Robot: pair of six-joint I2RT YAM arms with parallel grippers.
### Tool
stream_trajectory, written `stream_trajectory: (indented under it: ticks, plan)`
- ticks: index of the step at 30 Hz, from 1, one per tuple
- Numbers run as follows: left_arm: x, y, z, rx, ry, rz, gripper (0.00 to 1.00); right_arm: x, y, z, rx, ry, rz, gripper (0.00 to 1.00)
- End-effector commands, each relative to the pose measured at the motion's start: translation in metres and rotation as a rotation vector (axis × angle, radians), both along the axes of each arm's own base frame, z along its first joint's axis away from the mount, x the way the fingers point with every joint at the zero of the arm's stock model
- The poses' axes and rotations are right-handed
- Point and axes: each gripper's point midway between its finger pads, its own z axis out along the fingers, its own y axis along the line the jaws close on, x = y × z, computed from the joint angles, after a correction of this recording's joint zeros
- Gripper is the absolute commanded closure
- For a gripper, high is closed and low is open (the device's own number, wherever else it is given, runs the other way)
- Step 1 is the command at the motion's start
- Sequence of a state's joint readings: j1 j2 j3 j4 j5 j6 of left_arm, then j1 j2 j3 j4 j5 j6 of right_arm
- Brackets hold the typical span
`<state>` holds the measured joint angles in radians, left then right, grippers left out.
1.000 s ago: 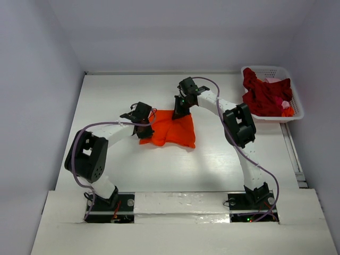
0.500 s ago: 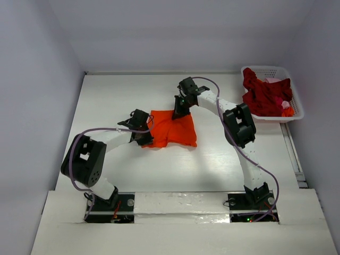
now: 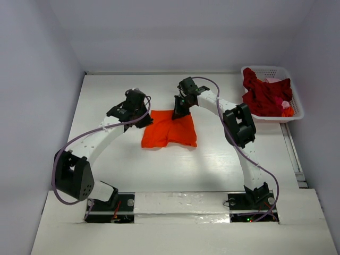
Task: Fold and stack the t-shirts
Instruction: Smooth out wrinkles on the folded tshirt
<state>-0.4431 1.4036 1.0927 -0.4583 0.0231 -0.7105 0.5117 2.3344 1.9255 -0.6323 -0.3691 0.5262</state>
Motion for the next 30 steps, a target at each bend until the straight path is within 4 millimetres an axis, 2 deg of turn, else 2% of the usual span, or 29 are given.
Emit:
stream_trajectory:
  ticks: [1,2,6,12,15,19,22,23,26,27,30]
  plan:
    - [0.01,0.004,-0.001,0.041,-0.01,0.002,0.96,0.011,-0.002,0.018,-0.005,-0.068,0.0,1.0]
    - [0.019,0.003,0.0,0.031,-0.034,0.008,0.96,0.011,-0.005,0.017,-0.016,-0.074,0.0,1.0]
    - [0.034,-0.009,-0.015,0.007,-0.044,-0.016,0.96,0.011,-0.009,0.031,-0.024,-0.11,0.006,1.0]
    - [0.046,-0.019,-0.03,-0.01,-0.041,-0.032,0.96,0.016,-0.017,0.081,-0.03,-0.226,0.006,1.0]
    - [0.05,-0.021,-0.029,-0.018,-0.053,-0.036,0.96,0.017,-0.02,0.107,-0.025,-0.279,0.003,1.0]
    - [0.055,-0.024,-0.026,-0.015,-0.058,-0.046,0.96,0.011,-0.02,0.126,-0.004,-0.291,0.01,1.0]
    - [0.06,-0.023,-0.029,0.002,-0.059,-0.044,0.96,0.007,-0.026,0.129,-0.019,-0.304,0.003,1.0]
    - [0.062,-0.024,-0.031,0.003,-0.059,-0.044,0.96,0.001,-0.026,0.12,-0.039,-0.288,0.01,1.0]
    - [0.067,-0.027,-0.037,-0.002,-0.057,-0.044,0.96,-0.006,-0.031,0.109,-0.052,-0.273,0.0,1.0]
    - [0.067,-0.028,-0.043,0.0,-0.049,-0.045,0.96,-0.01,-0.034,0.095,-0.063,-0.25,0.0,1.0]
    - [0.071,-0.031,-0.047,-0.01,-0.053,-0.048,0.96,-0.015,-0.037,0.079,-0.074,-0.227,-0.017,1.0]
